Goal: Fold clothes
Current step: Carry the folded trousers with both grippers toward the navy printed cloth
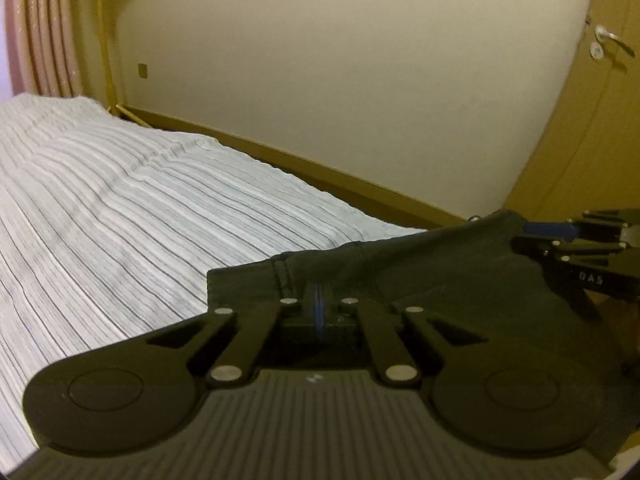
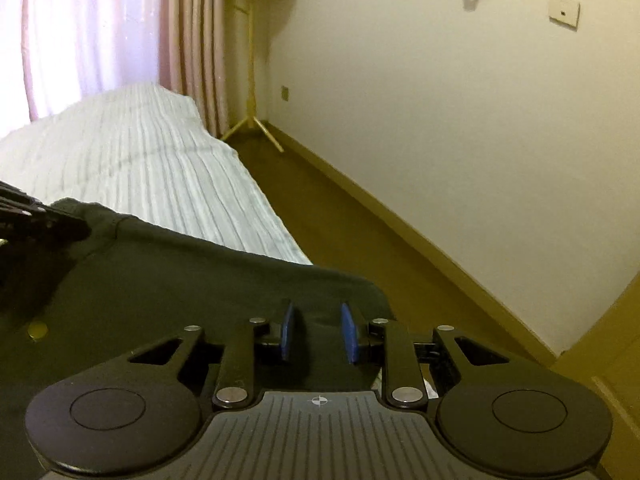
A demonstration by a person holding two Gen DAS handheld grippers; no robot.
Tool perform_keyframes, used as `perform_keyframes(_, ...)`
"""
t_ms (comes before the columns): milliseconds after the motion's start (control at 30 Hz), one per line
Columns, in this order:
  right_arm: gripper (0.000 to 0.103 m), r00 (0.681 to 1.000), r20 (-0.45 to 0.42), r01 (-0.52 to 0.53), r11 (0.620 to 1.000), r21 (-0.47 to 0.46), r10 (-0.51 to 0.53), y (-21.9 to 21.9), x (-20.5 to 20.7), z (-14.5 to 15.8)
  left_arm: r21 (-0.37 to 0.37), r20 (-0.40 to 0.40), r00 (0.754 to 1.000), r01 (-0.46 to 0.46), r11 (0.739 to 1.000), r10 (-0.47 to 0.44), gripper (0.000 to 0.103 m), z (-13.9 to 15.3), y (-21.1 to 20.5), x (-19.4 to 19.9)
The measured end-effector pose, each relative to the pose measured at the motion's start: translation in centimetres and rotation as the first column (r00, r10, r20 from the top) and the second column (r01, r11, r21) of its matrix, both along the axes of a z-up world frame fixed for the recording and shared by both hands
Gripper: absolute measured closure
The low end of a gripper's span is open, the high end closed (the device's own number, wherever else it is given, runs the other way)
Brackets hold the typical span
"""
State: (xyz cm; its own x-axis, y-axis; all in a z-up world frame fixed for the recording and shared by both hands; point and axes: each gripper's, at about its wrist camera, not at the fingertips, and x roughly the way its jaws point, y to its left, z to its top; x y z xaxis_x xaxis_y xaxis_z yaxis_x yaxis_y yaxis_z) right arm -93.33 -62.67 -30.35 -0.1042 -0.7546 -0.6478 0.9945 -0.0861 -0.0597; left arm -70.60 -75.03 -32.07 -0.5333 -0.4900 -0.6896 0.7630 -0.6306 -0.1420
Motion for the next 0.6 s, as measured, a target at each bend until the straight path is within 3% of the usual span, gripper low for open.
perform_keyframes(167, 0.079, 0.996, 0.046, 0.077, 0.995, -0.056, -0.075, 2.2, -0.1, 1.7, -0.045, -0.013, 0.999, -0.035, 0.998, 0.034, 0.1, 2.0, 2.5, 1.4)
perform_keyframes(233, 0.079, 0.99, 0.137, 0.052, 0.996, -0.071, -0.042, 3.4, 0.4, 2.7, -0.048, -0.03, 0.999, -0.03, 0.998, 0.029, 0.1, 2.9, 4.1, 2.2)
perform_keyframes(333, 0.079, 0.987, 0.134, -0.081, 0.995, -0.058, 0.088, 4.6, 3.6, 3.1, -0.044, -0.033, 0.999, 0.011, 0.999, -0.012, 0.1, 3.5, 6.9, 3.0)
perform_keyframes(433, 0.079, 0.973, 0.061, -0.222, 0.975, -0.005, 0.222, 5.6, 7.3, 1.8, -0.046, 0.084, 0.996, 0.047, 0.998, -0.043, 0.1, 1.5, 8.7, 2.9)
perform_keyframes(533, 0.079, 0.954, -0.052, -0.29, 0.954, 0.081, 0.295, 6.7, 9.3, -0.1, -0.04, 0.078, 0.997, -0.005, 0.999, 0.008, 0.1, 0.4, 8.3, 4.1)
perform_keyframes(600, 0.079, 0.961, -0.089, -0.249, 0.96, 0.129, 0.261, 7.4, 8.7, 0.4, -0.024, 0.055, 0.998, -0.024, 0.999, 0.026, 0.1, 0.7, 7.9, 4.8)
